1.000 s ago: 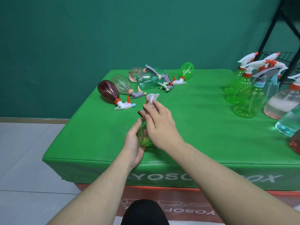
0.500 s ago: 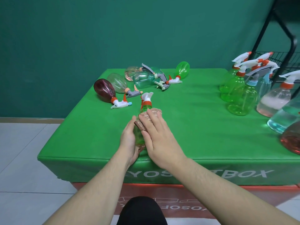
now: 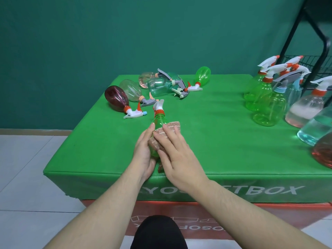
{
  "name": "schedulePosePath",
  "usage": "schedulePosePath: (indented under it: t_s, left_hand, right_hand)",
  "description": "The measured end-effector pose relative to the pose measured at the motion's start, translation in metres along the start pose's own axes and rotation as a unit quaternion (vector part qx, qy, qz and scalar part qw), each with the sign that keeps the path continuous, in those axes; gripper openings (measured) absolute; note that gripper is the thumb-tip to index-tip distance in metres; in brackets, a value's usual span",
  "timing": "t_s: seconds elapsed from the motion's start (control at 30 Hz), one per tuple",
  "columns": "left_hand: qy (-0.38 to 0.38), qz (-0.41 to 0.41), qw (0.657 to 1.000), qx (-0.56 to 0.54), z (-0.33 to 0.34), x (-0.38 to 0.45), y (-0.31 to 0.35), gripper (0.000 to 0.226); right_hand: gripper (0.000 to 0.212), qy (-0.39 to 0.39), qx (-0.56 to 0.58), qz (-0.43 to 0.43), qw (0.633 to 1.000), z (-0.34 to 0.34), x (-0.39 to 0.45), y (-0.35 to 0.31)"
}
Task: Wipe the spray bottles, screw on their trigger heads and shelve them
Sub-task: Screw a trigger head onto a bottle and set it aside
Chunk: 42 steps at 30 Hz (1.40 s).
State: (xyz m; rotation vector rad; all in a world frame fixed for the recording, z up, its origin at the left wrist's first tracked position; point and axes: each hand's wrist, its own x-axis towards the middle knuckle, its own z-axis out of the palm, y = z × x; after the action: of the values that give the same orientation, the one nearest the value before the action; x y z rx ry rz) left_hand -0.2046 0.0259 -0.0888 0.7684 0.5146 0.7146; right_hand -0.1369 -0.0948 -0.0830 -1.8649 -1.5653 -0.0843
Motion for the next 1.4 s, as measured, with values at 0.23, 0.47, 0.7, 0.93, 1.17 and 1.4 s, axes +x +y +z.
schedulePosePath:
  t_s: [0.23, 0.47, 0.7, 0.93, 1.17, 1.4]
  left_hand:
    - [-0.018, 0.007, 0.997, 0.073, 0.006, -0.007, 0.001, 0.058]
    - [-0.036, -0.008, 0.998, 0.044, 0.01, -0.01, 0.004, 0.05]
    - [-0.034, -0.023, 0.998, 0.044, 0.008, -0.009, 0.004, 0.038]
    - [-0.008, -0.011, 0.997, 0.079, 0.009, -0.011, 0.004, 0.041]
    - [0.016, -0.031, 0.998, 0.059, 0.013, -0.013, 0.005, 0.044]
    - [0.048, -0.033, 0.998, -0.006, 0.01, -0.011, 0.005, 0.08]
  right_hand:
    - [0.049, 0.022, 0.076, 0.052, 0.996, -0.01, 0.031, 0.0]
    - [0.045, 0.006, 0.145, 0.131, 0.981, -0.02, 0.062, 0.0]
    - [0.046, -0.002, 0.123, 0.137, 0.983, -0.017, 0.063, -0.003]
    - [0.056, 0.031, 0.027, 0.05, 0.998, -0.004, 0.037, 0.002]
    - [0.056, -0.004, -0.056, 0.031, 0.998, -0.006, 0.015, 0.0]
    - [0.047, 0.002, -0.069, -0.049, 0.996, 0.004, 0.002, 0.003]
